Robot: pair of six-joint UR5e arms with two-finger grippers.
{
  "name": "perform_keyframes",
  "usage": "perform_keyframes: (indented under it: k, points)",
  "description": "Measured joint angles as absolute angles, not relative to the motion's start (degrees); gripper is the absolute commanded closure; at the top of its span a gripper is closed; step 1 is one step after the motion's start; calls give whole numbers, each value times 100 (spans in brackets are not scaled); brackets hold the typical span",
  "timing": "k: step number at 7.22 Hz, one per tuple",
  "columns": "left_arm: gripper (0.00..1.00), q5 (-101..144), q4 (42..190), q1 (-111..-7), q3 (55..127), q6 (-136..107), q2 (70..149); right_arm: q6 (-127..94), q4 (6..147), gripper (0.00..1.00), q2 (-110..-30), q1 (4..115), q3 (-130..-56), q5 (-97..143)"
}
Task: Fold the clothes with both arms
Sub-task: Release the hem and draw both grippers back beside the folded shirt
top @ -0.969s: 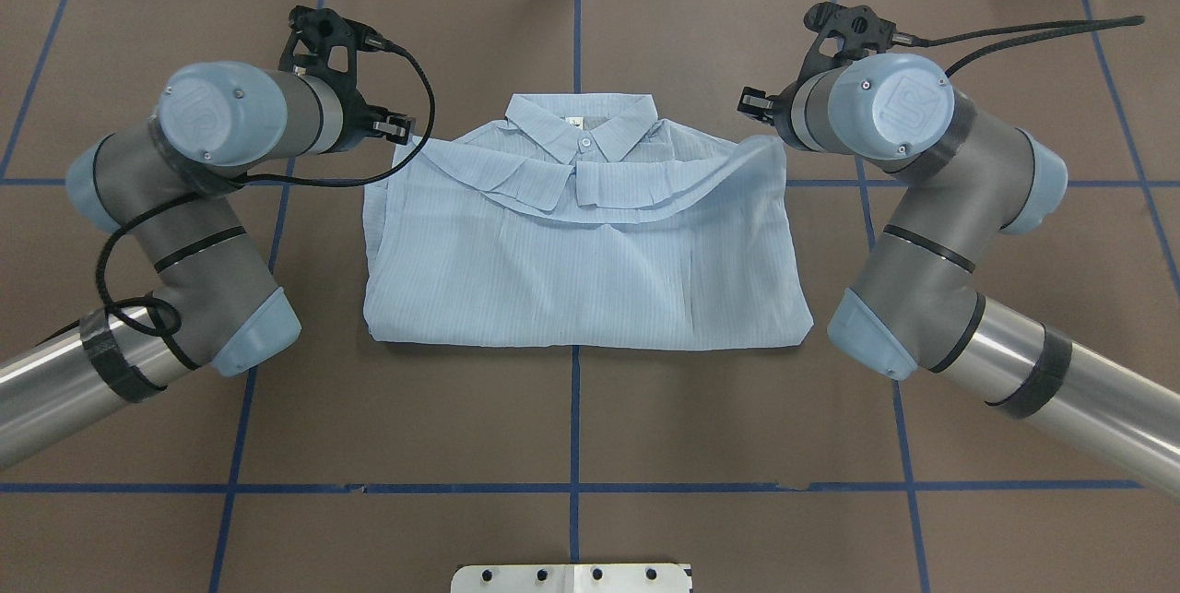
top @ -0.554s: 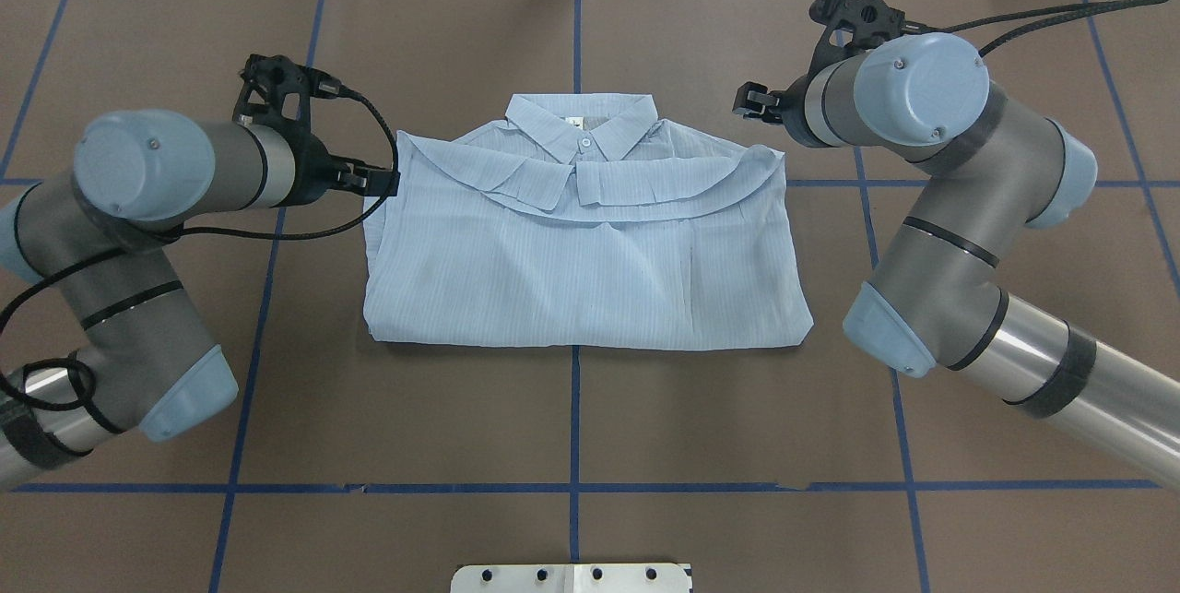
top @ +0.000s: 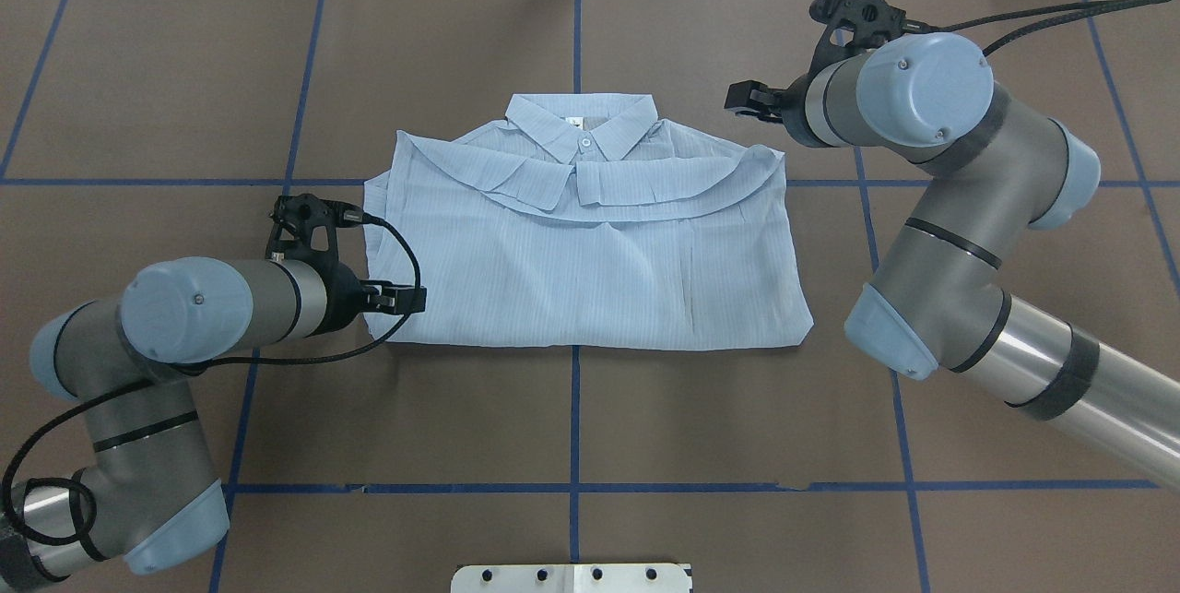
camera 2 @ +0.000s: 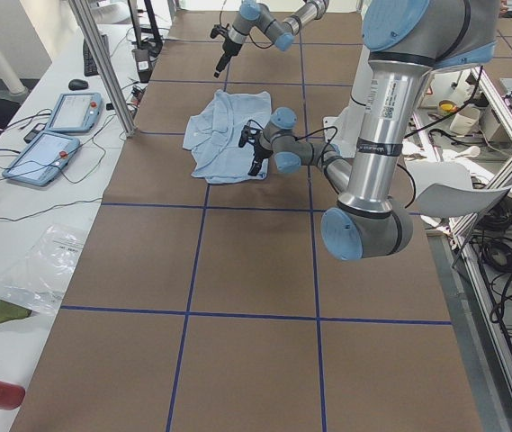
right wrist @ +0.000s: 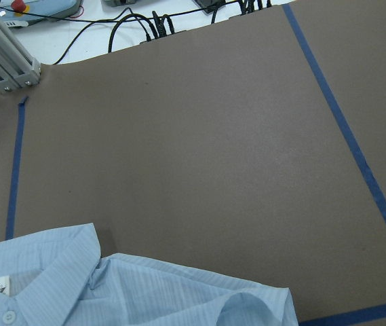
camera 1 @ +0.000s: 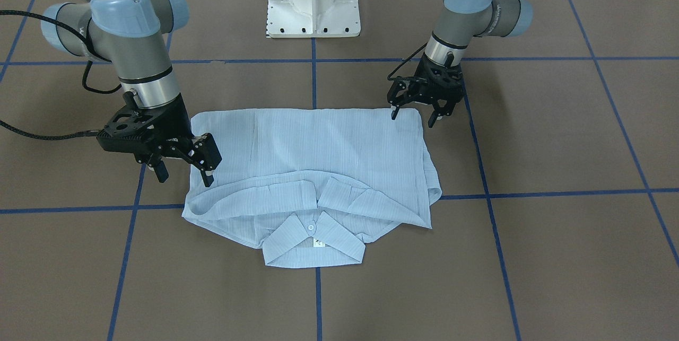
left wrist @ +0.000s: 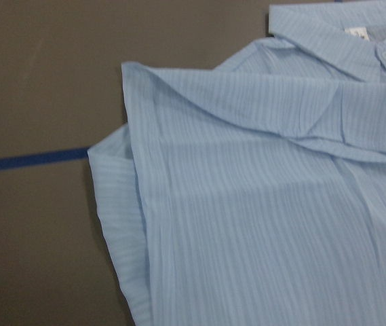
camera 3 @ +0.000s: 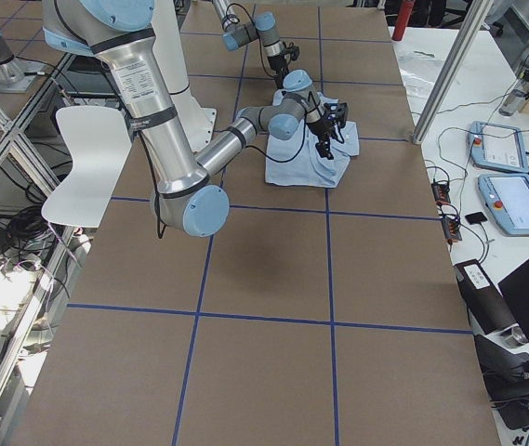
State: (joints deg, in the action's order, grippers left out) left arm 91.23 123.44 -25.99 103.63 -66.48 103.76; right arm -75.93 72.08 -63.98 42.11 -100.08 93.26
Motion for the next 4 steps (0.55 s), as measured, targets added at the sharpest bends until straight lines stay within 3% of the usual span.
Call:
perform_keyframes:
  k: [1, 3, 4]
  points:
    - [21, 9052, 12365, -2502, 10335, -6769, 10340, -7594, 7207, 0, -6398, 4210, -10013, 9320]
    - [78, 8975, 12374, -2361, 10282, -6895, 10319, -7594, 7205, 0, -6393, 4210, -10018, 9311]
    - [100, 8971, 12375, -2299, 10282, -6915, 10323, -7594, 7199, 0, -6391, 4206, -10019, 9309]
